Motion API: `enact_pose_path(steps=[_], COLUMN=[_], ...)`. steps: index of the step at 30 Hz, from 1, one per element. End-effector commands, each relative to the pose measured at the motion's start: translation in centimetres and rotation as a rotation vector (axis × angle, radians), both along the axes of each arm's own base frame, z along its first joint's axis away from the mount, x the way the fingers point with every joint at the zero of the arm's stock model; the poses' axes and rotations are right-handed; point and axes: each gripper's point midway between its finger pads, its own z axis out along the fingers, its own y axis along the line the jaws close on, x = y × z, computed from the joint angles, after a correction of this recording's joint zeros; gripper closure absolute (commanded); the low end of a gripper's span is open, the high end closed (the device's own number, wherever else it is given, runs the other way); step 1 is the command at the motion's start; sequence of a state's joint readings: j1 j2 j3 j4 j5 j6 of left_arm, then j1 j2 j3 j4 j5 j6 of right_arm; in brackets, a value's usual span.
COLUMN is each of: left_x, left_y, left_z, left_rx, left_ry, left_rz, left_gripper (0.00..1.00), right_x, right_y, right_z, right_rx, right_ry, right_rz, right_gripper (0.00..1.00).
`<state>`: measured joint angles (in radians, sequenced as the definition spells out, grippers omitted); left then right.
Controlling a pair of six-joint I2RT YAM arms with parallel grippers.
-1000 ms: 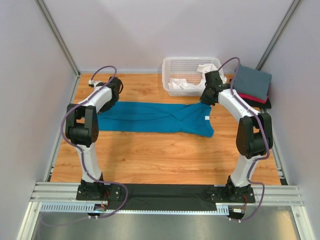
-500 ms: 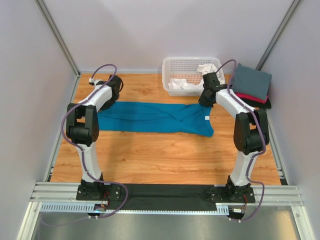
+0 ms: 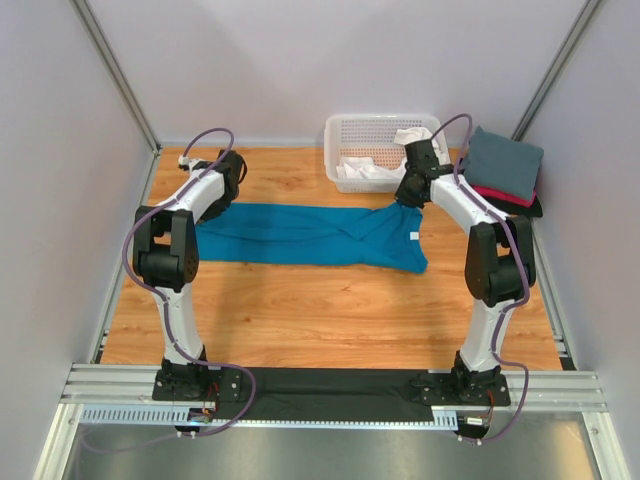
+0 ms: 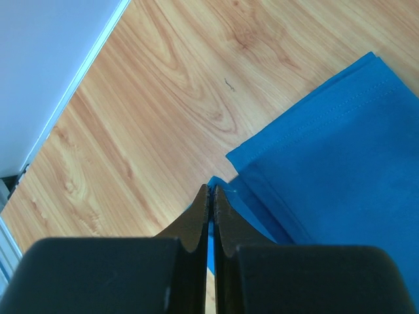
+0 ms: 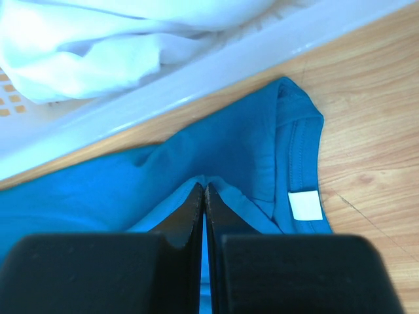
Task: Fold and stack the t-shirts
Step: Fold the tshirt
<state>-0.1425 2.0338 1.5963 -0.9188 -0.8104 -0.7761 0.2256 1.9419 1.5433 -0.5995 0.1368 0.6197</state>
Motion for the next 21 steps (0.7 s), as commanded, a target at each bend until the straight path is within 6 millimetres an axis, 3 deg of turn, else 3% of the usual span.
enact_pose_path(steps=[1,21], left_x=[0.3,0.3], left_y=[0.2,0.2], left_z=[1.0,1.0], left_rx=[0.018,0.017], left_ry=[-0.017,-0.018], left_rz=[0.004,0.002], left_gripper=[1.0,1.0], right_x=[2.8,3.5], right_y=[0.1,0.6], right_z=[3.7,0.7], right_rx=[0.013,0.015], right_ry=[-0.125,-0.064], right_rz=[-0.002,0.017], right_gripper=[0.99,1.0])
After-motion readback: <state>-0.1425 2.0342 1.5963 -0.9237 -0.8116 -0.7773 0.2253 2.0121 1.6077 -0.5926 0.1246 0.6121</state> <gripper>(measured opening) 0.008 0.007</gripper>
